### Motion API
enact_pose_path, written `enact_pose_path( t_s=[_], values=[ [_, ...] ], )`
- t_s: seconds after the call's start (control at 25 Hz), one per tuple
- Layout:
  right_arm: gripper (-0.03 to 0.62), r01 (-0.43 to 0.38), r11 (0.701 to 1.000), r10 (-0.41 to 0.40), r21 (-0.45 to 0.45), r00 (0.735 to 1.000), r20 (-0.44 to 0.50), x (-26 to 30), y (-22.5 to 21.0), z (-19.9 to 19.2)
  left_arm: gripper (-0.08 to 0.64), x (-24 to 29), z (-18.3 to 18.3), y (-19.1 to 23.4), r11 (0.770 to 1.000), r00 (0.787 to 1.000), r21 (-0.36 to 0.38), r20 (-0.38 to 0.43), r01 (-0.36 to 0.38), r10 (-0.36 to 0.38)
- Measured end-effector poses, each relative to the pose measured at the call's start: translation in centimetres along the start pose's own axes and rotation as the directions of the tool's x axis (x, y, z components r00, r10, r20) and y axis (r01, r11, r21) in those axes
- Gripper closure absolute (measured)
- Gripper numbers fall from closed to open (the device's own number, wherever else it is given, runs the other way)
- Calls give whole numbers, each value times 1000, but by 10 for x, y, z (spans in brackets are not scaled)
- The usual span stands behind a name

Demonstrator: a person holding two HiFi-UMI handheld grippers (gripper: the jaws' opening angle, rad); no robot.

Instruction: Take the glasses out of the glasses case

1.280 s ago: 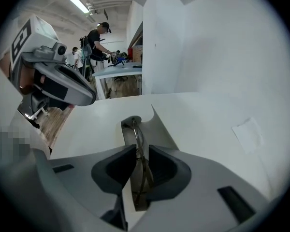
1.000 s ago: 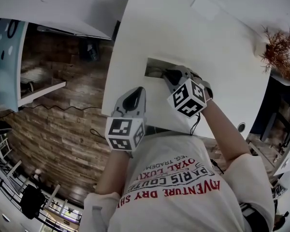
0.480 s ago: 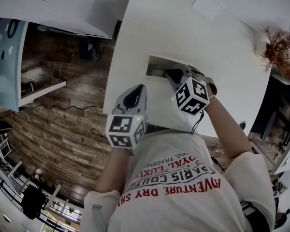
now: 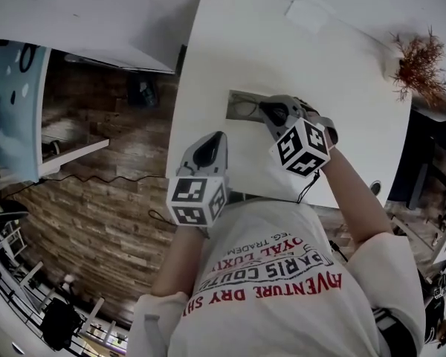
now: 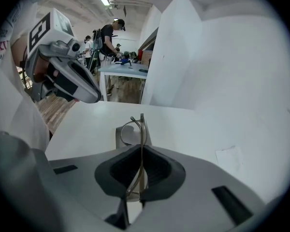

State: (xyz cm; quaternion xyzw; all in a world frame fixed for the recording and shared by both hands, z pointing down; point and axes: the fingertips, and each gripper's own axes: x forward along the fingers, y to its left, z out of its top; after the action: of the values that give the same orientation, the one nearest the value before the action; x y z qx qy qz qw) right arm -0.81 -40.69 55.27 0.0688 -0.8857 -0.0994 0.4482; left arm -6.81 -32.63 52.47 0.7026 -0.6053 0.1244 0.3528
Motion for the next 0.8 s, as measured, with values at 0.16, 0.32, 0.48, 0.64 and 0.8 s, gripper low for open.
enact_pose_path(
  t_s=[0.16, 0.32, 0.48, 0.64, 0.8],
  values=[
    [568, 45, 997, -49, 68, 998, 49, -23, -1, 14, 552, -10, 10, -6, 1000, 999, 25, 30, 15, -16],
    [568, 100, 975, -122, 197, 987, 103, -52, 1, 25, 552, -21, 21, -20, 995, 997, 83, 53, 55, -59],
    [568, 154, 928, -209, 338, 969, 132, -79, 11, 32, 552, -37, 32, -33, 986, 991, 139, 86, 94, -107],
    [568, 244, 843, -342, 479, 931, 129, -102, 12, 33, 552, -47, 52, -45, 965, 977, 223, 133, 134, -166],
    [568, 273, 768, -429, 580, 891, 147, -125, 27, 33, 552, -64, 59, -64, 949, 966, 279, 168, 144, -195]
  ],
)
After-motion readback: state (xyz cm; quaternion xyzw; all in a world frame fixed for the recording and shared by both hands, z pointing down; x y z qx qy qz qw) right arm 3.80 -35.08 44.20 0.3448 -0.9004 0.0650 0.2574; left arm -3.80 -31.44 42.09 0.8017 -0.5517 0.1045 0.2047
